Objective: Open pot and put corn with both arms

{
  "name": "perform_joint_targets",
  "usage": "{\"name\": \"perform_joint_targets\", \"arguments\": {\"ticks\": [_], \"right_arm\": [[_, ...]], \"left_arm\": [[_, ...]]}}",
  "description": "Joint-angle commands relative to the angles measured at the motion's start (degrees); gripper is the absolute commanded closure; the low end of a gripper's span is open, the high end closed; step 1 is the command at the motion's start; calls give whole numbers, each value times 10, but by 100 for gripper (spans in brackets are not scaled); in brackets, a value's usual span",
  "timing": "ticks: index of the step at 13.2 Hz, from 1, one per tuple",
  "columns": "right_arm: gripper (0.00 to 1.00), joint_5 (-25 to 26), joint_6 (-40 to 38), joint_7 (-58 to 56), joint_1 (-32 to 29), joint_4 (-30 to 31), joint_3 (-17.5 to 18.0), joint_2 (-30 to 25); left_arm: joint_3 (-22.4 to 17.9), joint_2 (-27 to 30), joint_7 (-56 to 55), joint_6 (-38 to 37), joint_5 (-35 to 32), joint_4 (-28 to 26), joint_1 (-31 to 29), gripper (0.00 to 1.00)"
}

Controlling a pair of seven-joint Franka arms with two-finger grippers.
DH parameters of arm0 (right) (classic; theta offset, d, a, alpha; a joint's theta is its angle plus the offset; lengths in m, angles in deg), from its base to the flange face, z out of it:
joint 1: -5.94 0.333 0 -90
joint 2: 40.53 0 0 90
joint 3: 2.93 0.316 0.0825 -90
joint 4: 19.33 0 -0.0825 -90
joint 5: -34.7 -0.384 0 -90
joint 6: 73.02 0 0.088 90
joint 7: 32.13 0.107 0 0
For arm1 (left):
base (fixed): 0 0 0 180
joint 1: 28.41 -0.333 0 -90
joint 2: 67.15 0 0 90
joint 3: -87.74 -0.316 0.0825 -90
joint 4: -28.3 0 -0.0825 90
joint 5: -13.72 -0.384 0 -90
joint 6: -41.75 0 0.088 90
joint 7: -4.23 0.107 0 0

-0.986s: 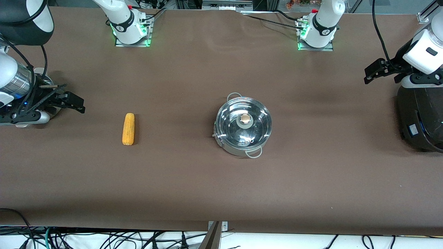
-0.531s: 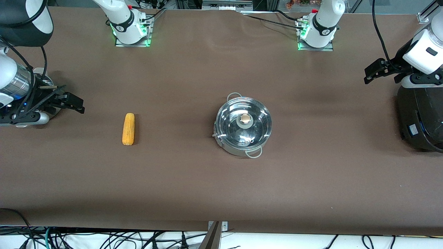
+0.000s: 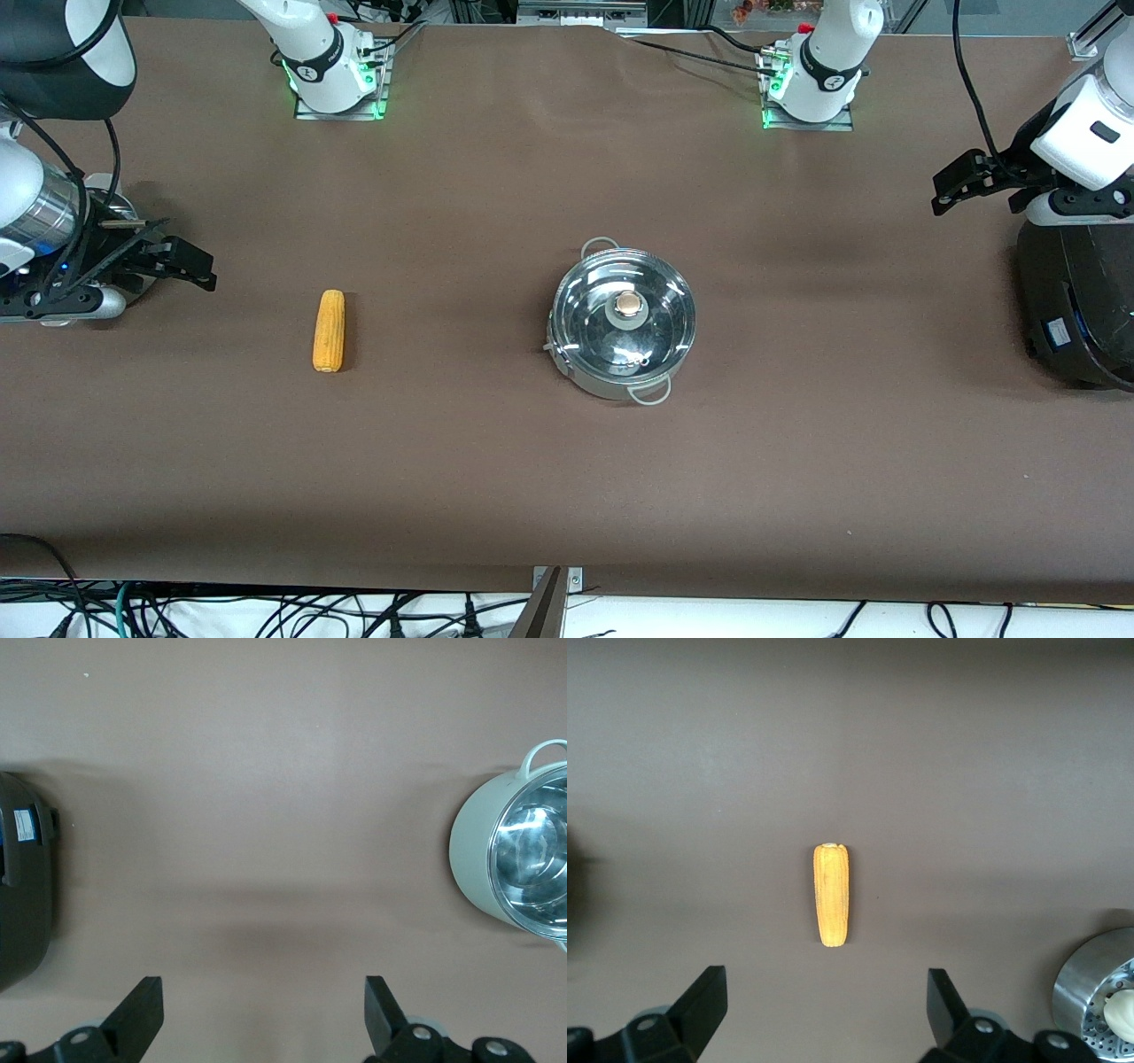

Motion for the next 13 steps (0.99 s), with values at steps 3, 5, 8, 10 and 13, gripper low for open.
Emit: {"name": "perform_joint_targets", "arguments": {"ticks": [3, 5, 8, 10, 13], "right_arm": [[0, 0, -7, 6, -5, -4, 3, -1], [0, 0, -7, 6, -5, -5, 3, -1], [0, 0, -7, 6, -5, -4, 2, -1], [0, 0, -7, 6, -5, -4, 3, -1], [0, 0, -7, 6, -5, -4, 2, -1]], "left_arm": [[3, -2, 4, -12, -9, 11, 1, 0], [3, -2, 4, -12, -9, 11, 1, 0], [3, -2, 5, -12, -9, 11, 1, 0], [3, -4, 4, -12, -9, 11, 4, 0], [4, -7, 4, -12, -11, 11, 7, 0]]}}
